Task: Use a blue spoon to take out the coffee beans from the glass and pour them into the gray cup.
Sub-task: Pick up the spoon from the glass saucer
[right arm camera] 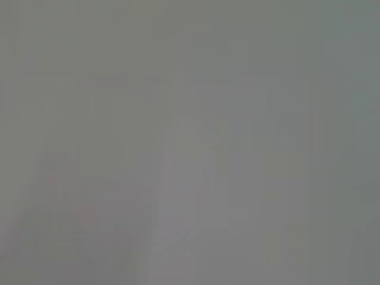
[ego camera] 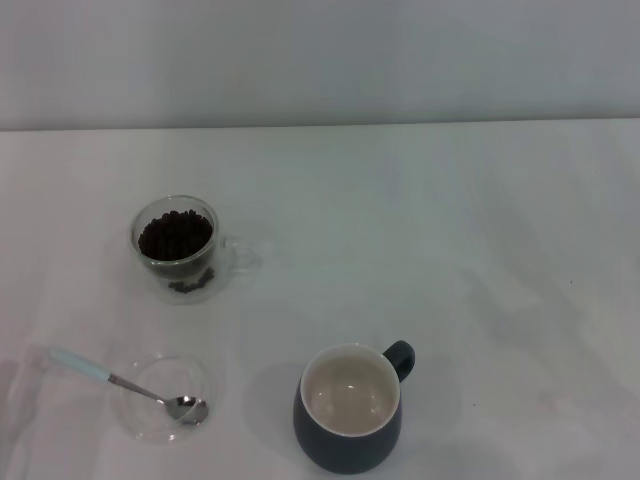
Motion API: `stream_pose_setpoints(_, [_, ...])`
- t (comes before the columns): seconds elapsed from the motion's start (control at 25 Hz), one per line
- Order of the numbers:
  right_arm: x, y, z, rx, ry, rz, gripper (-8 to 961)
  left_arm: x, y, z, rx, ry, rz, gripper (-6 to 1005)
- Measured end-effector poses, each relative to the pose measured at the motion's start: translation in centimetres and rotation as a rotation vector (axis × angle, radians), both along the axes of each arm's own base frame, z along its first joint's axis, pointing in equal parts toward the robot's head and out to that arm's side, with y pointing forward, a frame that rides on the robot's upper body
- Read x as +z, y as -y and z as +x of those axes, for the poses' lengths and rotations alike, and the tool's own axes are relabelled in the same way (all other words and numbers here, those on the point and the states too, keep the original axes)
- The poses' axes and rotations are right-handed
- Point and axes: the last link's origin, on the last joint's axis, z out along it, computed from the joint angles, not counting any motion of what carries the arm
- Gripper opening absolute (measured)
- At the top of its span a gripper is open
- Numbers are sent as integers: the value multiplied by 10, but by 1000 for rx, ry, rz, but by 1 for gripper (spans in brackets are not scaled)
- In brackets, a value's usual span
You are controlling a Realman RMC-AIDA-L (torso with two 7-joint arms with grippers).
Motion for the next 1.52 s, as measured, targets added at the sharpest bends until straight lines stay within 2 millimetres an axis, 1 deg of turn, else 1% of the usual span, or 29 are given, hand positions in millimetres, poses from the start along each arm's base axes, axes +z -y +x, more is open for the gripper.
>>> stream_pose_setpoints(0.2, [-1,-1,-1,2,-3,1,591,-2,-12,1,-11,-12,-31,641])
stream_pose_setpoints(0.44, [-2,-3,-3,7,-6,2,590,-7,-18,5,-31,-23,-68,640])
stream_pose_setpoints(0.92, [-1,-7,-4,18,-4,4,592,-20,-17,3,-17,-43,-142,638])
stream_pose_setpoints(1.16, [0,-8,-4,19,-2,6,591,-26,-18,6,-32,-68,-173,638])
stream_pose_setpoints(1.52, [1,-8,-4,19,1,6,591,-35,-24,16,-90,-90,-229,636])
